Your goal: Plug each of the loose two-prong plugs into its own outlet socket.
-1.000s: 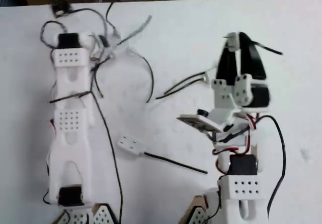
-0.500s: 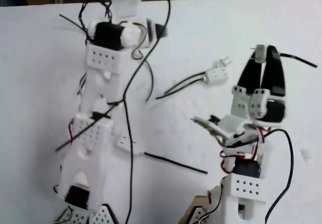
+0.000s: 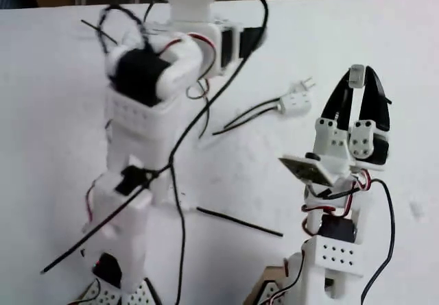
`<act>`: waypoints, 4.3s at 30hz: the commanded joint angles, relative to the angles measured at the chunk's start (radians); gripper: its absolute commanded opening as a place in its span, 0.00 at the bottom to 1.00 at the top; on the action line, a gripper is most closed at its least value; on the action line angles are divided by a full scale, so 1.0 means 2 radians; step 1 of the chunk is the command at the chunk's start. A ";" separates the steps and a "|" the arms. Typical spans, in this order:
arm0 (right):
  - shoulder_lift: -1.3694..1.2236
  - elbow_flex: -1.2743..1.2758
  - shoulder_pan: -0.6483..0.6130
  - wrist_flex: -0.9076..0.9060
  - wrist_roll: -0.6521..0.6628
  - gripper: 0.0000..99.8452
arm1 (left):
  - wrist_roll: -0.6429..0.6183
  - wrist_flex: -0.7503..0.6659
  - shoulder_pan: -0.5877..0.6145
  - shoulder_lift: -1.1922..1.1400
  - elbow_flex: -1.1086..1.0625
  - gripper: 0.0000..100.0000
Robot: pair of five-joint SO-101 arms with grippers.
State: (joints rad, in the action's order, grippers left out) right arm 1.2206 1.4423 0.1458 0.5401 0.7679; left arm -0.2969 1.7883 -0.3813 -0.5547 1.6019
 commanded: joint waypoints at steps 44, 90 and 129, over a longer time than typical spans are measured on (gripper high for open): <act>0.283 -0.085 -0.224 -0.504 -0.119 0.02 | 0.098 -0.611 -0.185 0.897 -1.260 0.28; 0.290 -0.400 -0.368 -0.845 -0.155 0.02 | 0.107 -0.660 -0.112 0.898 -1.280 0.28; 0.289 -0.221 -0.234 -0.788 -0.216 0.02 | 0.038 -0.529 0.099 0.727 -1.177 0.21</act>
State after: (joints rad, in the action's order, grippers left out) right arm 1.8006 0.9805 -0.3345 -1.0648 0.3828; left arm -0.1818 0.6114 -0.2386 1.0764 -0.9314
